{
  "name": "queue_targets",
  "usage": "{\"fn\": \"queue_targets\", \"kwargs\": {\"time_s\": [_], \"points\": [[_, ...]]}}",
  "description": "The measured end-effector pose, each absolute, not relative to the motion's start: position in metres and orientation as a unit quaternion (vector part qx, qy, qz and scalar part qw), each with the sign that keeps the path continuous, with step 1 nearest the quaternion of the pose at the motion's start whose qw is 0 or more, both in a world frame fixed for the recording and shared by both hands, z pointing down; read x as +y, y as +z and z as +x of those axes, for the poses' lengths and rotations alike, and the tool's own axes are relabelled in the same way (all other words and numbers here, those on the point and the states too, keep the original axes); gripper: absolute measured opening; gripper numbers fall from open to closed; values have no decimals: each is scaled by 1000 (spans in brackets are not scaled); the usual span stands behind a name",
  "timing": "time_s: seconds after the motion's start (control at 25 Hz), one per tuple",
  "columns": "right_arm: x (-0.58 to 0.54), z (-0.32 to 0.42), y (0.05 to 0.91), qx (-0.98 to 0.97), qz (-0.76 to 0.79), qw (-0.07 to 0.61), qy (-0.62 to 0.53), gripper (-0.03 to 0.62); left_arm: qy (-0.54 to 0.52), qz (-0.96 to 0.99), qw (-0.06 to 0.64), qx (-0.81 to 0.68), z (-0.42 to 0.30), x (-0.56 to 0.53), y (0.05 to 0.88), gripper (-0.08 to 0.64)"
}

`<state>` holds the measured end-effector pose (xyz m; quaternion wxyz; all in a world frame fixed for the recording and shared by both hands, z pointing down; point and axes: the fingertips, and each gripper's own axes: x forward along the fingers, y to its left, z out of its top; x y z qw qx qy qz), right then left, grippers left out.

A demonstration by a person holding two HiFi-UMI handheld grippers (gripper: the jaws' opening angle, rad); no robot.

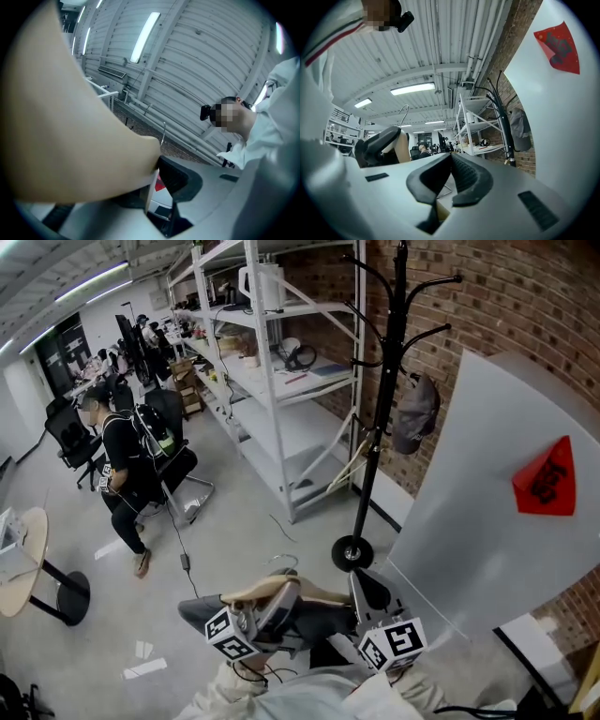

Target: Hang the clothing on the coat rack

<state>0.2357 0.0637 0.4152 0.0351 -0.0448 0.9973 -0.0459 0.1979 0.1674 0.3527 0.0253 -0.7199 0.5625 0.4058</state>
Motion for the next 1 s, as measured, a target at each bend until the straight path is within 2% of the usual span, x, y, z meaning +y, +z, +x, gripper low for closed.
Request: {"fn": "queue_targets", "kwargs": {"time_s": [1.0], "points": [[-75, 41, 412, 997, -46, 41, -53, 25, 408, -728, -3, 551, 6, 19, 356, 98]]}}
